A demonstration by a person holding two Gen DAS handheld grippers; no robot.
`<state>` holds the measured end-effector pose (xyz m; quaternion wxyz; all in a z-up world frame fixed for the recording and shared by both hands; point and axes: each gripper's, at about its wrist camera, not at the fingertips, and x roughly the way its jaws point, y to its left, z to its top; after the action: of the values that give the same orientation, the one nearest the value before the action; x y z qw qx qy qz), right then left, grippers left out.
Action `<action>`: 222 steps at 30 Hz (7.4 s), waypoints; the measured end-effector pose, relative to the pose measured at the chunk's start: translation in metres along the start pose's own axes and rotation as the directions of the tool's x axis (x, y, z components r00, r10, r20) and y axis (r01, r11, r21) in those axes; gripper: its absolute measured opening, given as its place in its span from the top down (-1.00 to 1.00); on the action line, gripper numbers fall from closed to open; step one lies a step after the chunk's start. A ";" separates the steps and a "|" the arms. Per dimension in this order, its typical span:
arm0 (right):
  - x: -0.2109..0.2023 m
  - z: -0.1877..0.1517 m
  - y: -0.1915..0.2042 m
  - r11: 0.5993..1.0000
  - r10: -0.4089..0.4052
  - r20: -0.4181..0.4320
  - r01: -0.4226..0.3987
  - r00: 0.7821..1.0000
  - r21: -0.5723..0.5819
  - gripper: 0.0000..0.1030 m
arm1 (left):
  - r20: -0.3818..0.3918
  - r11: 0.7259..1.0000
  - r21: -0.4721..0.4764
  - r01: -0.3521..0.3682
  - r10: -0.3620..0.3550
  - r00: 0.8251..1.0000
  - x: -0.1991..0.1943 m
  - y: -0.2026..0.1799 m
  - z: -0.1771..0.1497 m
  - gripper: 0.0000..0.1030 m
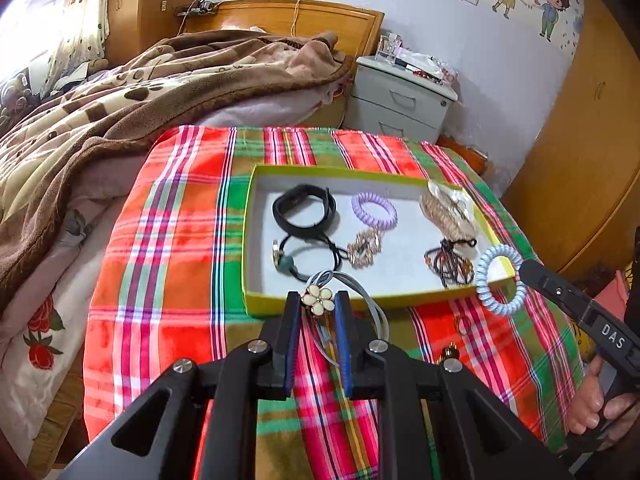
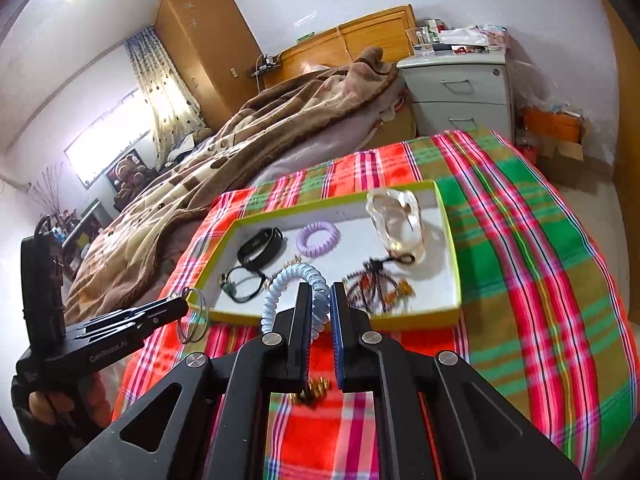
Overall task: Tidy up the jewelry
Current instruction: 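Carry both hair ties over the white box, then open both grippers to drop the hair ties into the box, then withdraw both grippers from the box toward the remaining jewelry, then grasp the black-and-gold brooch with the left gripper, then grasp the gold ring with the right gripper while the left holds the brooch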
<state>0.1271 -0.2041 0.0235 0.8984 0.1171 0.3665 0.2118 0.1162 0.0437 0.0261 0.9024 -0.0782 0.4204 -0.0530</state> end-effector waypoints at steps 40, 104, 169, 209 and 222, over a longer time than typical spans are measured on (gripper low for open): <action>0.142 0.066 0.014 0.952 -0.255 -0.127 0.227 0.958 -0.204 0.82 | -0.080 1.000 -0.020 -0.023 0.021 0.997 0.075 0.017 0.036 0.66; 0.048 0.027 0.020 0.956 -0.240 0.011 0.238 0.971 -0.173 0.39 | 0.009 0.999 0.038 0.009 -0.009 1.000 0.015 -0.014 0.007 0.06; -0.030 -0.046 -0.028 0.964 -0.239 0.025 0.240 0.971 -0.112 0.20 | -0.130 0.938 0.329 0.109 -0.069 0.989 0.050 -0.107 -0.051 0.62; 0.049 -0.050 0.013 0.941 -0.263 -0.161 0.216 0.951 -0.261 0.36 | -0.054 0.983 0.169 0.070 -0.062 0.997 0.024 -0.040 -0.041 0.62; 0.046 -0.050 0.010 0.947 -0.257 -0.152 0.218 0.954 -0.236 0.56 | -0.052 0.983 0.169 0.064 -0.056 0.997 0.023 -0.039 -0.041 0.62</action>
<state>0.1185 -0.1708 -0.0360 0.8877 -0.0463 0.4327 0.1501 0.0983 -0.0025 -0.0098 0.8936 -0.0120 0.4329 -0.1180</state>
